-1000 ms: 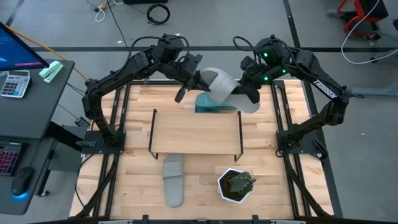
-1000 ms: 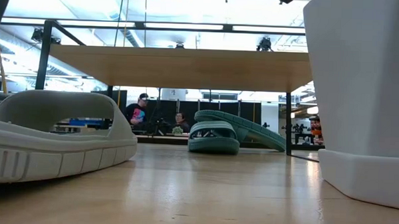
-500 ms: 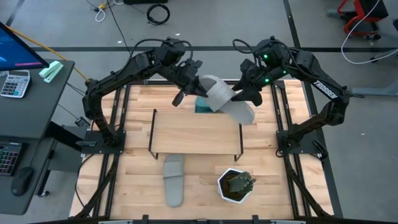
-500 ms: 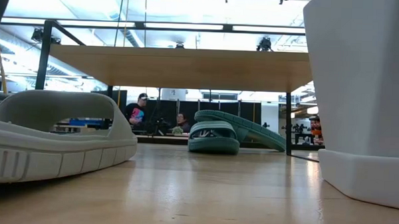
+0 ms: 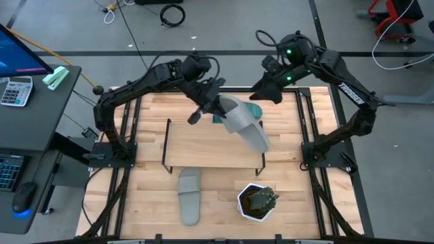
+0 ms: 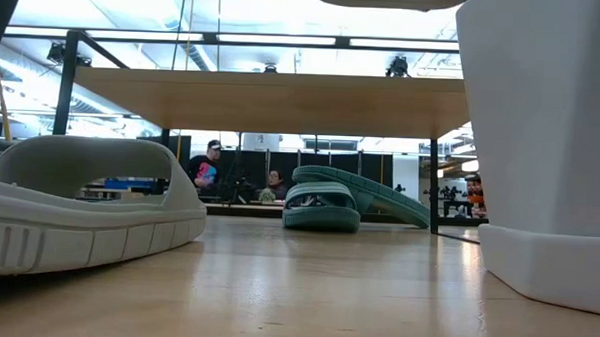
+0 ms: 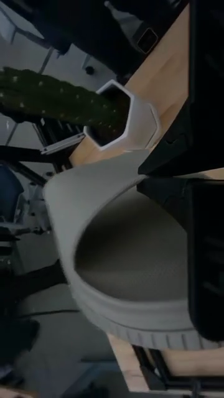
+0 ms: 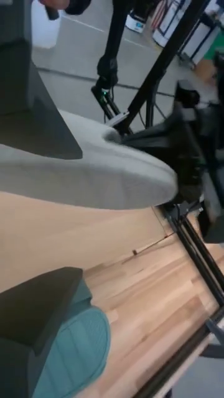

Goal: Pick and place slides into the shelf
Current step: Put the bottom gray slipper on the shelf

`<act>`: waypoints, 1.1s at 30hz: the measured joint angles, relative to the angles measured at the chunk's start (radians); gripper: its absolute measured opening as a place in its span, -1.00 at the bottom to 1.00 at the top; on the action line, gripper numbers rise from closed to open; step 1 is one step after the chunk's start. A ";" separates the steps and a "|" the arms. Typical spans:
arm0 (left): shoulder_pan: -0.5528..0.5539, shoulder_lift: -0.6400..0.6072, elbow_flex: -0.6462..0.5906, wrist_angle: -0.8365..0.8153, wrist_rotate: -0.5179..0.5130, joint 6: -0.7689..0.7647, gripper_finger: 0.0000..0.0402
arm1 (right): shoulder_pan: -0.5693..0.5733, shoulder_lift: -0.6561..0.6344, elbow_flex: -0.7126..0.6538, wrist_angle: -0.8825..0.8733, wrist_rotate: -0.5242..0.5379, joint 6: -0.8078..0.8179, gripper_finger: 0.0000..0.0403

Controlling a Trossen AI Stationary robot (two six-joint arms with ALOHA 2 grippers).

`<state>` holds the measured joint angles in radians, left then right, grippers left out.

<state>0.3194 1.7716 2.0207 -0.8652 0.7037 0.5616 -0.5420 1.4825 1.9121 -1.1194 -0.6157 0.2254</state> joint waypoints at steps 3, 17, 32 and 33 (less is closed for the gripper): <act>-0.014 0.019 0.001 0.039 0.000 0.004 -0.98 | 0.002 0.029 0.000 0.024 -0.025 0.011 0.50; -0.002 0.037 0.000 0.029 -0.005 -0.003 -0.98 | 0.031 0.122 0.000 0.136 -0.126 0.041 0.46; -0.002 0.037 0.000 0.028 -0.004 0.001 -0.98 | 0.057 0.169 0.000 0.237 -0.109 0.040 0.36; -0.002 0.037 0.000 0.028 -0.004 0.001 -0.98 | 0.057 0.168 0.000 0.237 -0.105 0.041 0.34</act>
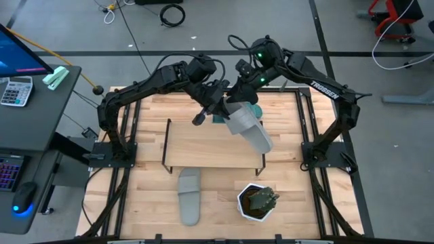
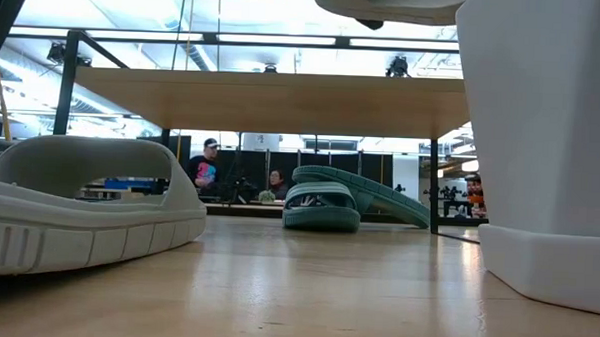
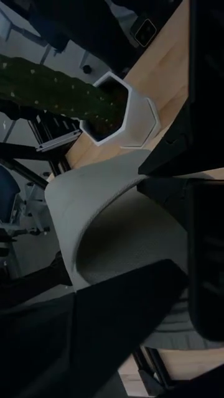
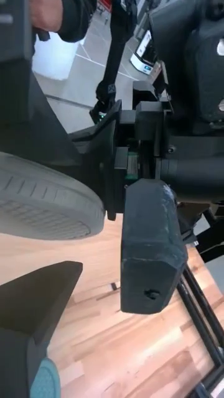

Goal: Pick and place slides into the shelf
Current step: Put the bottom gray slipper on the shelf

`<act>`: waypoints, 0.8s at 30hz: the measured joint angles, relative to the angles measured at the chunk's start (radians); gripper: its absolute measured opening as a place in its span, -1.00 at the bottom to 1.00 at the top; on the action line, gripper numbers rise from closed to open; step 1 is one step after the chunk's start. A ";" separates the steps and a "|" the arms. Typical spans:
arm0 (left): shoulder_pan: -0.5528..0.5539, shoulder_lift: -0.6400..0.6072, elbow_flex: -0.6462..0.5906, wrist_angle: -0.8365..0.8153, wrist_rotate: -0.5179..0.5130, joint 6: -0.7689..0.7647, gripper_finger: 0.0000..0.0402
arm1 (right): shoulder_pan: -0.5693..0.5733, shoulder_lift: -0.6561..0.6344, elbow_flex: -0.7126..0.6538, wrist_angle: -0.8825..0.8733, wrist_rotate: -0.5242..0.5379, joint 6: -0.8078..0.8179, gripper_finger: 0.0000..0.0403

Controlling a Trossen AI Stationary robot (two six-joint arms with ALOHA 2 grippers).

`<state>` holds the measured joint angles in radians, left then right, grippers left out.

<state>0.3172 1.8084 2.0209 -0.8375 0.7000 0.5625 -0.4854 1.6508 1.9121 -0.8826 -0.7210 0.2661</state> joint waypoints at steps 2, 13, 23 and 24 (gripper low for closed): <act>0.000 0.000 0.000 0.000 0.000 0.000 -0.98 | 0.000 0.000 0.000 -0.001 0.001 0.000 0.28; 0.000 0.000 0.000 -0.007 0.001 0.002 -0.98 | 0.013 0.000 0.000 -0.011 -0.022 0.003 -0.20; 0.001 0.000 0.000 -0.010 0.001 -0.001 -0.98 | 0.013 0.000 0.000 -0.018 0.004 -0.052 -0.77; 0.001 0.000 0.000 -0.011 0.000 -0.001 -0.98 | 0.013 0.000 0.000 -0.019 0.006 -0.060 -0.77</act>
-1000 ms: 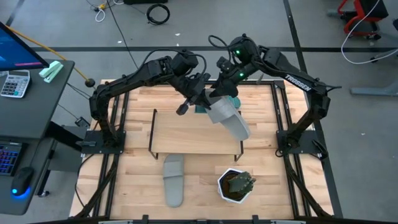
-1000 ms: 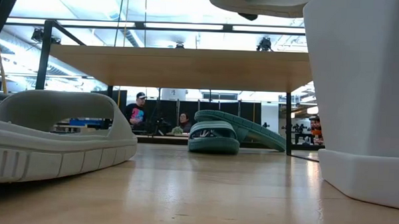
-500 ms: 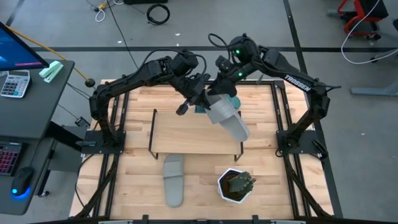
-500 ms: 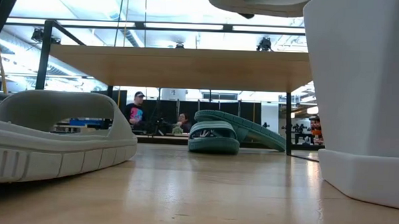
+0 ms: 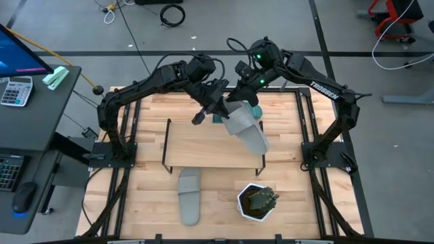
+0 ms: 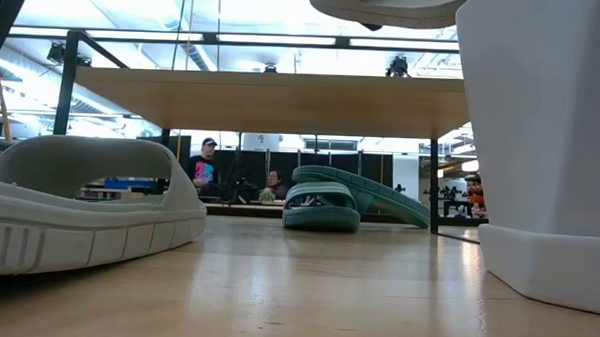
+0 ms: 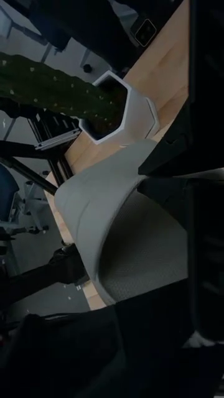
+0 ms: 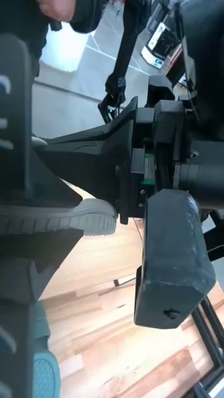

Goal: Pick and place slides into the shelf
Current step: Put the bottom gray slipper on the shelf

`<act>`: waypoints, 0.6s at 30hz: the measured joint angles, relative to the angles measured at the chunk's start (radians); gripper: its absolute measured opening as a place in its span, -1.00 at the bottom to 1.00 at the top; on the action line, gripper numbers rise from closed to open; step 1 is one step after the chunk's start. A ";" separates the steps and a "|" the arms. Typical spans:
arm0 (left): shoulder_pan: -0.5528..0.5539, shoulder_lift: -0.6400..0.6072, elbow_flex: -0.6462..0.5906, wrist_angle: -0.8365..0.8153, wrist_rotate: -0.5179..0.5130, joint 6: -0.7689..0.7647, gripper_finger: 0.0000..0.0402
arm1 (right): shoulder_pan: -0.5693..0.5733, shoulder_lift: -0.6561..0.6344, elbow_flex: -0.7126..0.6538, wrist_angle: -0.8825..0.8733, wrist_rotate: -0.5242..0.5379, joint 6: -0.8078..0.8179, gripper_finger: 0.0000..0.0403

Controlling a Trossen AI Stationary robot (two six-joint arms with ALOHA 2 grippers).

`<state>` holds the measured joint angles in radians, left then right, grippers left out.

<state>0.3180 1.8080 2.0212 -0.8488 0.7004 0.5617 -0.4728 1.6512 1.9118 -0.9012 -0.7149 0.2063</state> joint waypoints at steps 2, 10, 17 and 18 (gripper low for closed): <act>0.000 0.000 0.000 -0.002 -0.001 -0.004 -0.98 | 0.000 0.000 0.000 0.000 0.008 -0.011 -0.77; -0.001 -0.005 0.000 0.013 -0.080 -0.061 -0.63 | -0.001 0.000 0.000 -0.001 0.039 -0.028 -0.78; 0.010 -0.006 0.026 0.054 -0.163 -0.058 -0.35 | -0.013 -0.002 0.000 0.006 0.079 -0.036 -0.78; 0.013 -0.006 0.035 0.056 -0.174 -0.058 -0.32 | -0.015 -0.002 0.000 0.003 0.080 -0.036 -0.78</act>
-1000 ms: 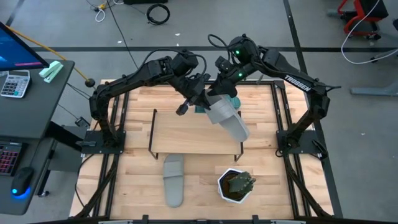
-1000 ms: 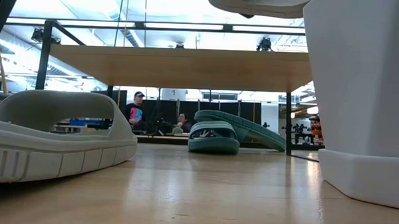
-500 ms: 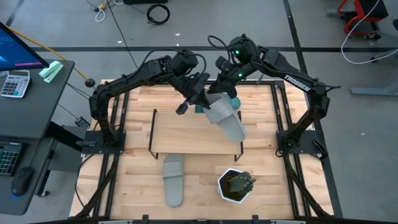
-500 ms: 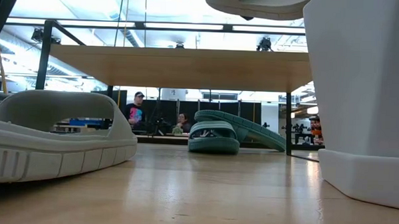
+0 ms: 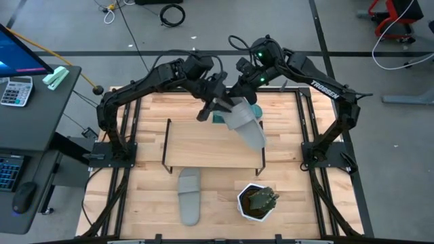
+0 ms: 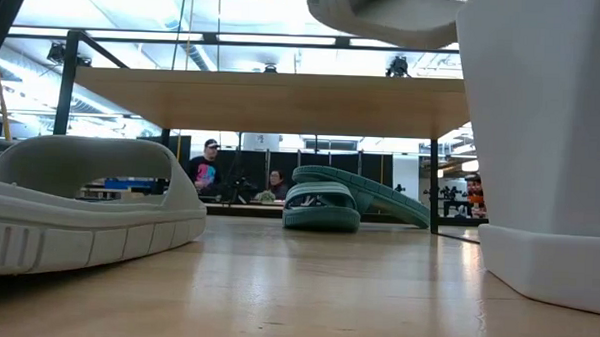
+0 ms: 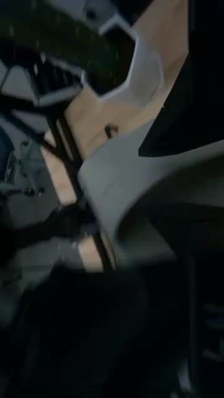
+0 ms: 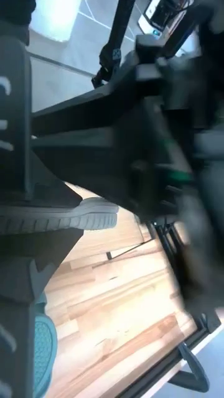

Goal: Pick and place slides into the shelf
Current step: Put the bottom gray slipper on the shelf

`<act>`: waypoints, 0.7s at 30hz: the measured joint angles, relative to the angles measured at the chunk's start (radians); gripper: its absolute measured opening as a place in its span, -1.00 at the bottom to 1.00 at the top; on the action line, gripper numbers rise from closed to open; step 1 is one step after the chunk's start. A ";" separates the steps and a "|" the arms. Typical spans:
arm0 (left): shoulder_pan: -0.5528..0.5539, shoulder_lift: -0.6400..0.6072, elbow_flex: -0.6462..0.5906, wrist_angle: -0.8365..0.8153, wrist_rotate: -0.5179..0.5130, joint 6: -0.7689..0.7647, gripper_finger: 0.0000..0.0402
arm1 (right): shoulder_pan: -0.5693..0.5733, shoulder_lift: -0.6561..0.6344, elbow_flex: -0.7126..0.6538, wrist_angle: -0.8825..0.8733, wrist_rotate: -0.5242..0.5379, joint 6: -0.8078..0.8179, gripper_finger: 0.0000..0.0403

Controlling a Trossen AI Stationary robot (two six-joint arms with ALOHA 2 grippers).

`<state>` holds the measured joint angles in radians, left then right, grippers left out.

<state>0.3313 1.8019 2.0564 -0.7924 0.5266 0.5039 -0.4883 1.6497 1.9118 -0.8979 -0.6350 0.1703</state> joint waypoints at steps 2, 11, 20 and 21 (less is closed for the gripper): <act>0.008 0.000 0.021 -0.006 -0.017 -0.006 -0.27 | -0.006 0.000 0.000 -0.002 0.001 0.000 -0.78; 0.068 0.000 0.158 -0.030 -0.048 -0.096 -0.23 | -0.070 -0.001 0.000 -0.001 0.074 0.073 -0.79; 0.105 -0.001 0.221 -0.306 -0.112 -0.104 -0.45 | -0.088 -0.008 0.000 -0.004 0.174 0.125 -0.80; 0.104 -0.002 0.221 -0.358 -0.103 -0.095 -0.48 | -0.088 -0.012 0.000 -0.004 0.176 0.124 -0.80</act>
<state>0.4356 1.7998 2.2776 -1.1507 0.4239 0.4087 -0.5758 1.6382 1.9118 -0.9015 -0.4587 0.2945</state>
